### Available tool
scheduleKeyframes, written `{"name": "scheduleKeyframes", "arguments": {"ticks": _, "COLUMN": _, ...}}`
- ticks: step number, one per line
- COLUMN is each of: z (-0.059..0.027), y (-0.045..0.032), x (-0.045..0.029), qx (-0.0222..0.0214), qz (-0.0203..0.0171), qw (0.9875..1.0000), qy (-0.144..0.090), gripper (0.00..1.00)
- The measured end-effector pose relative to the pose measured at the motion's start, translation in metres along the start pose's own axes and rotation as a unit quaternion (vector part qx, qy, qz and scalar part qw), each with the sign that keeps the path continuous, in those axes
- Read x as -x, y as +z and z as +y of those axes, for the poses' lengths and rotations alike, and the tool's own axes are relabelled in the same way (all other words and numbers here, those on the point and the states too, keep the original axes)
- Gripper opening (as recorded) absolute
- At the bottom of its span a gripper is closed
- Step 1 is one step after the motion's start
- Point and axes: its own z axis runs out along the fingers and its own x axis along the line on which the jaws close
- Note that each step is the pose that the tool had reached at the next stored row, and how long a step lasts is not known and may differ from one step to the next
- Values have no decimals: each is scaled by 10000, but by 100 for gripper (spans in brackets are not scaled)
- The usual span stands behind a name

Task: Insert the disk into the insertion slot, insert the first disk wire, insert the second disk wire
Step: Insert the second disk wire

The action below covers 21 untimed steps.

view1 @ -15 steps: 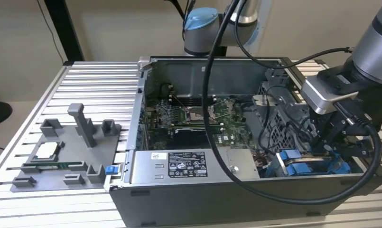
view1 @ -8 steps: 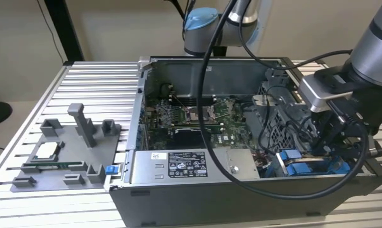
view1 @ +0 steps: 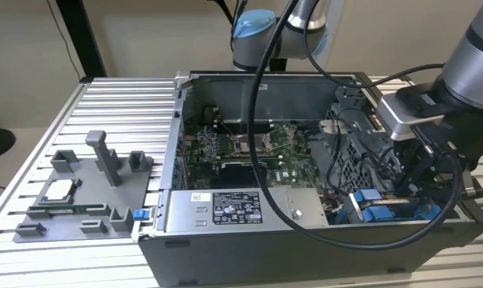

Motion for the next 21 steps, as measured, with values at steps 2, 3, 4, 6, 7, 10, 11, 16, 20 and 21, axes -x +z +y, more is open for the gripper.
{"name": "scheduleKeyframes", "arguments": {"ticks": 2, "z": 1, "y": 10, "x": 7, "qx": -4, "qz": 0, "qw": 10000, "qy": 6, "gripper": 0}}
{"name": "scheduleKeyframes", "arguments": {"ticks": 3, "z": 1, "y": 16, "x": 10, "qx": -5, "qz": 0, "qw": 10000, "qy": 12, "gripper": 0}}
{"name": "scheduleKeyframes", "arguments": {"ticks": 4, "z": 2, "y": 23, "x": 13, "qx": -8, "qz": 0, "qw": 10000, "qy": 22, "gripper": 0}}
{"name": "scheduleKeyframes", "arguments": {"ticks": 6, "z": 2, "y": 31, "x": 17, "qx": -15, "qz": 0, "qw": 10000, "qy": 53, "gripper": 0}}
{"name": "scheduleKeyframes", "arguments": {"ticks": 7, "z": 2, "y": 33, "x": 17, "qx": -19, "qz": -2, "qw": 10000, "qy": 79, "gripper": 0}}
{"name": "scheduleKeyframes", "arguments": {"ticks": 10, "z": 2, "y": 39, "x": 20, "qx": -34, "qz": -11, "qw": 9999, "qy": 151, "gripper": 0}}
{"name": "scheduleKeyframes", "arguments": {"ticks": 11, "z": 2, "y": 41, "x": 21, "qx": -40, "qz": -13, "qw": 9998, "qy": 175, "gripper": 0}}
{"name": "scheduleKeyframes", "arguments": {"ticks": 16, "z": 1, "y": 49, "x": 70, "qx": -52, "qz": -14, "qw": 9997, "qy": 218, "gripper": 0}}
{"name": "scheduleKeyframes", "arguments": {"ticks": 20, "z": 1, "y": 53, "x": 78, "qx": -55, "qz": -11, "qw": 9997, "qy": 226, "gripper": 0}}
{"name": "scheduleKeyframes", "arguments": {"ticks": 21, "z": 1, "y": 56, "x": 78, "qx": -56, "qz": -12, "qw": 9997, "qy": 228, "gripper": 0}}
